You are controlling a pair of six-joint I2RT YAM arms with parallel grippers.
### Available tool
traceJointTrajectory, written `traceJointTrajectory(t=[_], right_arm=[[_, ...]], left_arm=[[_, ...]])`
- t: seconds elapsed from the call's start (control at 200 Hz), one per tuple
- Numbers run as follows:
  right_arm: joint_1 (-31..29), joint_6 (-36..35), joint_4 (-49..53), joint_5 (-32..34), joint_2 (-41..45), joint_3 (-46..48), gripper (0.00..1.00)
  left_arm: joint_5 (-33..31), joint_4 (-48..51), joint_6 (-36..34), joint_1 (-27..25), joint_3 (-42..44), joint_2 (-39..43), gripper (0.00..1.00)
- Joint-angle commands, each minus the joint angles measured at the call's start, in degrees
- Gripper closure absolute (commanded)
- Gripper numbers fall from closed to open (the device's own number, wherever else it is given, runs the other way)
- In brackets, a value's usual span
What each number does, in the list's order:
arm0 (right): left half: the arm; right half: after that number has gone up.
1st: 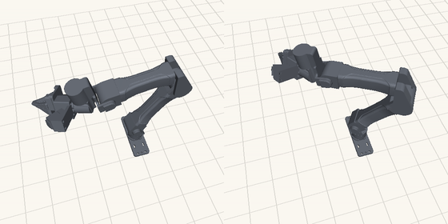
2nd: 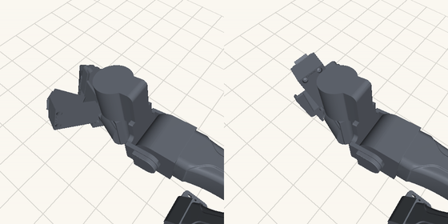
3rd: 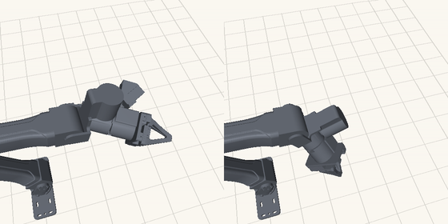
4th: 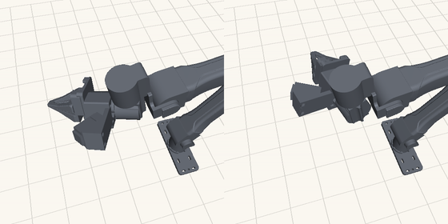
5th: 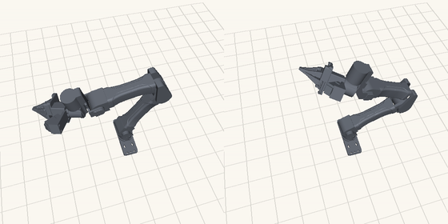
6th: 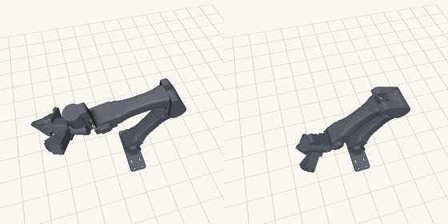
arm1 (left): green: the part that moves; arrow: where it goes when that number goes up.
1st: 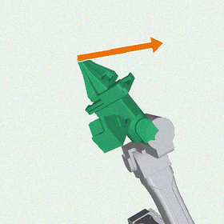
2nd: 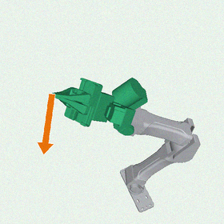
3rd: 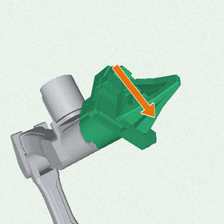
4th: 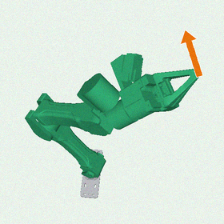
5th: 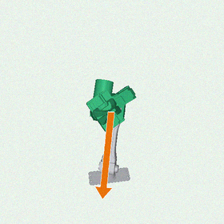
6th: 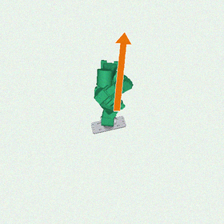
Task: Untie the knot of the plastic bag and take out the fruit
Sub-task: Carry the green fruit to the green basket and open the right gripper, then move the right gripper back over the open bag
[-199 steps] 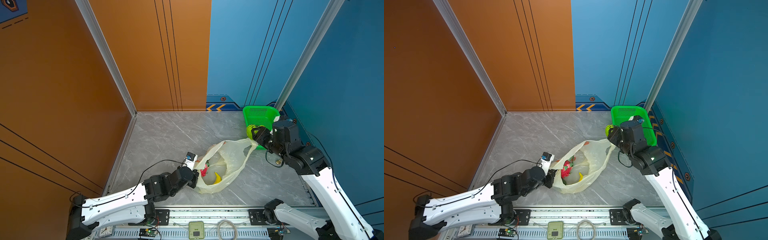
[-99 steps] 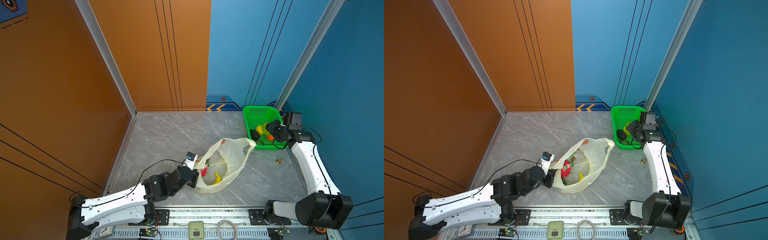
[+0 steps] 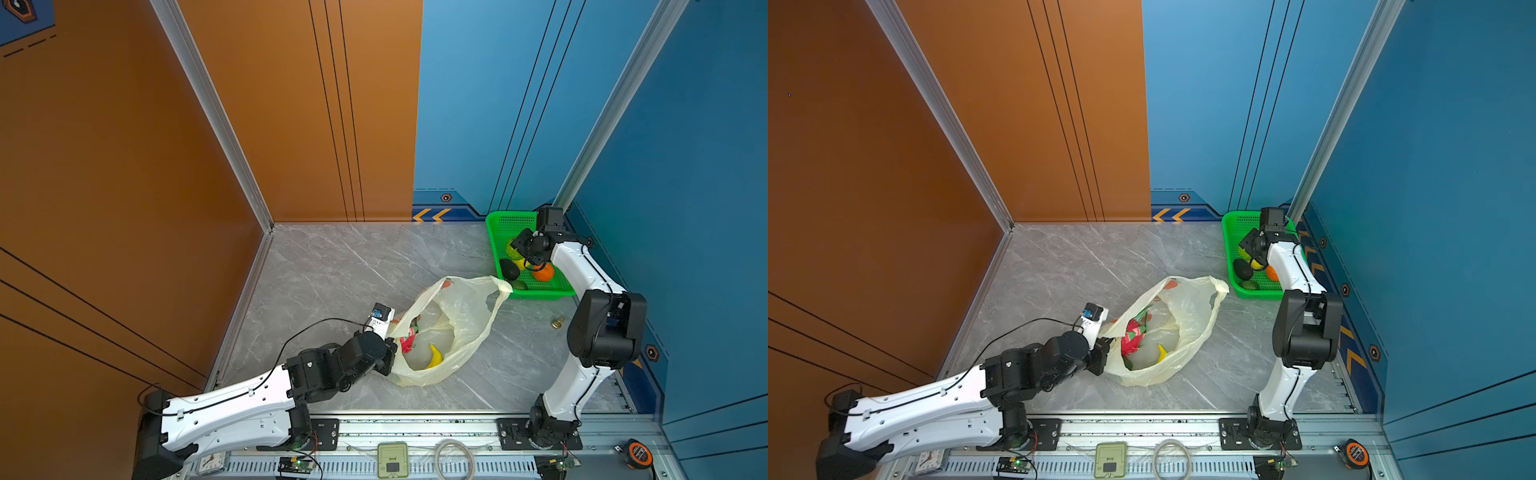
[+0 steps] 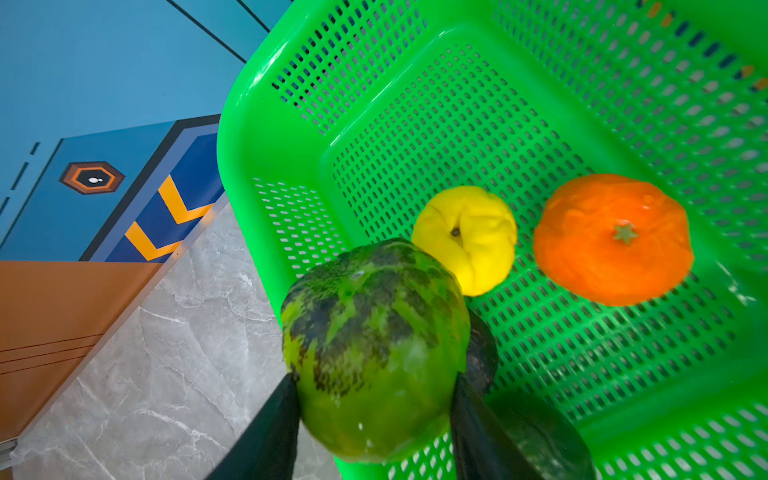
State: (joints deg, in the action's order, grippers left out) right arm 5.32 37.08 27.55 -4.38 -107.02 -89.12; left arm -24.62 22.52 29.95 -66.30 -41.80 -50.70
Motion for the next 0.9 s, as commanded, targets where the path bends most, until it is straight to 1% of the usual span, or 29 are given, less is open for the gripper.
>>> traceJointTrajectory(t=[0.0, 0.075, 0.22, 0.28, 0.36, 0.581, 0.676, 0.756, 0.896], right_arm=[[-0.74, -2.18, 1.04, 1.11, -2.59, -4.25, 0.42], [-0.75, -2.23, 2.02, 1.17, -4.12, -5.84, 0.38], [-0.75, -2.53, 4.23, 1.49, -5.12, -7.85, 0.24], [-0.83, -2.78, 5.29, 1.39, -5.15, -8.42, 0.21], [-0.84, -3.16, 5.91, 1.16, -4.06, -8.1, 0.19], [-1.18, -5.02, 8.41, -0.77, 3.14, -5.06, 0.14], [-1.67, -6.17, 10.77, -2.16, 7.24, -3.56, 0.08], [-2.43, -7.37, 13.05, -3.05, 11.01, -2.38, 0.0], [-5.01, -9.5, 18.37, -4.56, 17.44, -1.92, 0.0]], left_arm=[[-0.31, 1.23, -0.22, 0.65, -1.53, 0.15, 1.0], [-0.35, 1.25, -0.08, 0.71, -1.45, 0.29, 1.0], [-0.6, 1.25, 0.11, 0.64, -1.27, 0.55, 1.0], [-0.69, 1.15, 0.15, 0.63, -1.26, 0.68, 1.0], [-0.87, 1.22, 0.02, 0.59, -1.22, 0.95, 1.0], [-1.13, 1.21, 0.06, 0.47, -0.74, 1.41, 1.0], [-1.05, 1.21, 0.22, 0.41, -0.57, 1.45, 1.0], [-1.05, 1.26, 0.33, 0.41, -0.5, 1.53, 1.0], [-1.09, 1.85, 0.46, 0.43, -0.4, 2.05, 1.0]])
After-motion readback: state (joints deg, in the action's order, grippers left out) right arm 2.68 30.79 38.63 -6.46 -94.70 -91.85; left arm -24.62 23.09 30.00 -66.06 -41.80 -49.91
